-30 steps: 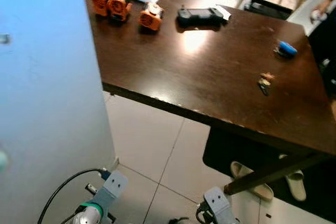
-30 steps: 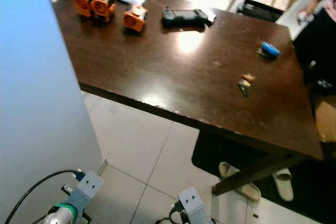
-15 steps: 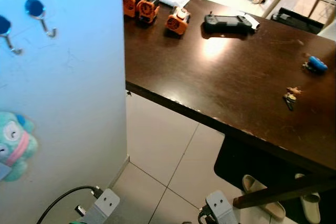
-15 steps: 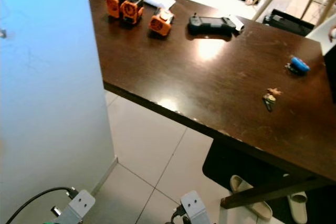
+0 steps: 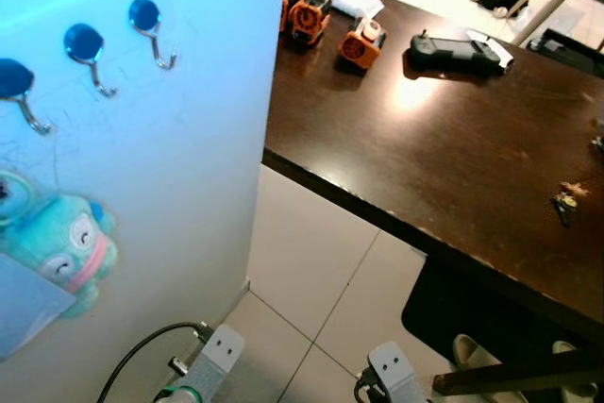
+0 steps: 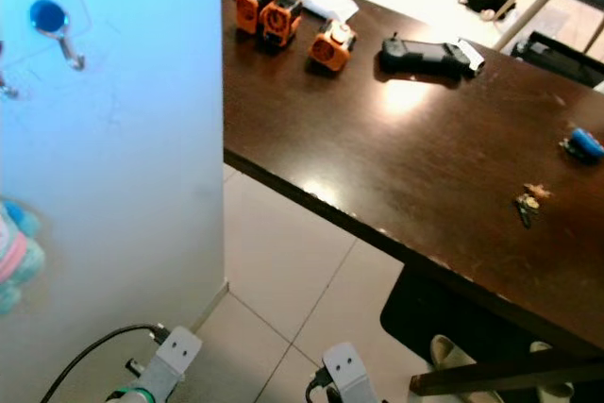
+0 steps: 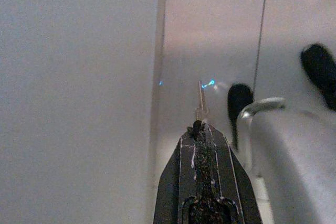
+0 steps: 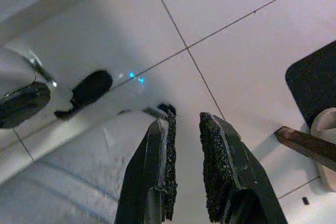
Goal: Hang keys on a hook
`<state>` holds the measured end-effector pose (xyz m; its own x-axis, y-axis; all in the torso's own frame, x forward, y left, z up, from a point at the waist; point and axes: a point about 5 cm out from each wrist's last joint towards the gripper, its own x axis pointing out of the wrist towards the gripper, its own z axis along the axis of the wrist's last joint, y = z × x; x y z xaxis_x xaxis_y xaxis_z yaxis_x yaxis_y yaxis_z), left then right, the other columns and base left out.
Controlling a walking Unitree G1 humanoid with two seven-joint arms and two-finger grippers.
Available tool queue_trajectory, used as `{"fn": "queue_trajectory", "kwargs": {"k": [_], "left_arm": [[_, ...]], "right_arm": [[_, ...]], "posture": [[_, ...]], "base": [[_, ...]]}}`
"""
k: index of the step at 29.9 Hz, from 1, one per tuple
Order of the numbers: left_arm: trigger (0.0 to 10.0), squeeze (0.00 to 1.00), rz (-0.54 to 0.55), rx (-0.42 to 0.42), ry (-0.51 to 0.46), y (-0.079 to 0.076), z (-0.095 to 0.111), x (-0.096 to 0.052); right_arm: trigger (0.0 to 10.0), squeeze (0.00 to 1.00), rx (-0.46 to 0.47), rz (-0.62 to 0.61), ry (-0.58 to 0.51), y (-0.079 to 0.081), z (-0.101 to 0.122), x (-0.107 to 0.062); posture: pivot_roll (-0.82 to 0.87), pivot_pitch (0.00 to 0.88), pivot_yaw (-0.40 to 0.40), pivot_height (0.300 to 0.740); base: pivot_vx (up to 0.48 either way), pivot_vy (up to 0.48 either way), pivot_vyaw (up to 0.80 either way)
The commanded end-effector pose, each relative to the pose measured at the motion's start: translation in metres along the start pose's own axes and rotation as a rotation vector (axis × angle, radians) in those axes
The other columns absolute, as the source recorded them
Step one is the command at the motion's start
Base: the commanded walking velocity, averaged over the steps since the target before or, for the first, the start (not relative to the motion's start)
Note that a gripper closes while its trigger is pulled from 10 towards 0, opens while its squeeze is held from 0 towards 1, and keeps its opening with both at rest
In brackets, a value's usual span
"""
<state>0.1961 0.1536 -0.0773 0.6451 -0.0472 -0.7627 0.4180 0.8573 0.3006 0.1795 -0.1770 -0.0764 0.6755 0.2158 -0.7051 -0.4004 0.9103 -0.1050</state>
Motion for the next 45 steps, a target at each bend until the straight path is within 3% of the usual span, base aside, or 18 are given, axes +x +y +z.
{"fn": "queue_trajectory", "kwargs": {"k": [1, 6, 8, 12, 16, 20, 45], "left_arm": [[10.0, 0.0, -0.026, 0.003, 0.038, -0.011, -0.016, -0.005], [10.0, 0.0, -0.026, 0.006, 0.079, -0.009, -0.042, -0.013], [10.0, 0.0, -0.022, 0.007, 0.133, 0.001, -0.066, -0.021], [10.0, 0.0, -0.008, 0.004, 0.196, 0.018, -0.083, -0.028], [10.0, 0.0, 0.007, 0.003, 0.233, 0.031, -0.087, -0.029], [10.0, 0.0, 0.011, 0.003, 0.243, 0.034, -0.091, -0.031], [10.0, 0.0, -0.002, 0.017, 0.272, 0.024, -0.097, -0.033]], "right_arm": [[10.0, 0.0, -0.009, -0.004, 0.049, 0.001, -0.014, -0.006], [10.0, 0.0, -0.013, -0.006, 0.054, 0.002, -0.015, -0.006], [10.0, 0.0, -0.013, -0.005, 0.058, 0.002, -0.017, -0.006], [10.0, 0.0, -0.01, -0.003, 0.058, 0.003, -0.017, -0.007], [10.0, 0.0, -0.009, 0.0, 0.057, 0.003, -0.017, -0.007], [10.0, 0.0, -0.011, 0.001, 0.056, 0.003, -0.016, -0.006], [10.0, 0.0, -0.015, 0.004, 0.06, 0.004, -0.017, -0.006]], "posture": [[-0.09, 0.127, -0.074, 0.74], [-0.09, 0.128, -0.072, 0.74], [-0.09, 0.129, -0.071, 0.74], [-0.09, 0.129, -0.071, 0.74], [-0.09, 0.13, -0.072, 0.74], [-0.09, 0.129, -0.074, 0.74], [-0.08, 0.125, -0.072, 0.74]], "base": [[0.0, 0.0, 0.8], [0.0, 0.0, 0.8], [0.0, 0.0, 0.8], [0.0, 0.0, 0.8], [0.0, 0.0, 0.8], [0.0, 0.0, 0.8], [0.0, 0.0, 0.8]]}}
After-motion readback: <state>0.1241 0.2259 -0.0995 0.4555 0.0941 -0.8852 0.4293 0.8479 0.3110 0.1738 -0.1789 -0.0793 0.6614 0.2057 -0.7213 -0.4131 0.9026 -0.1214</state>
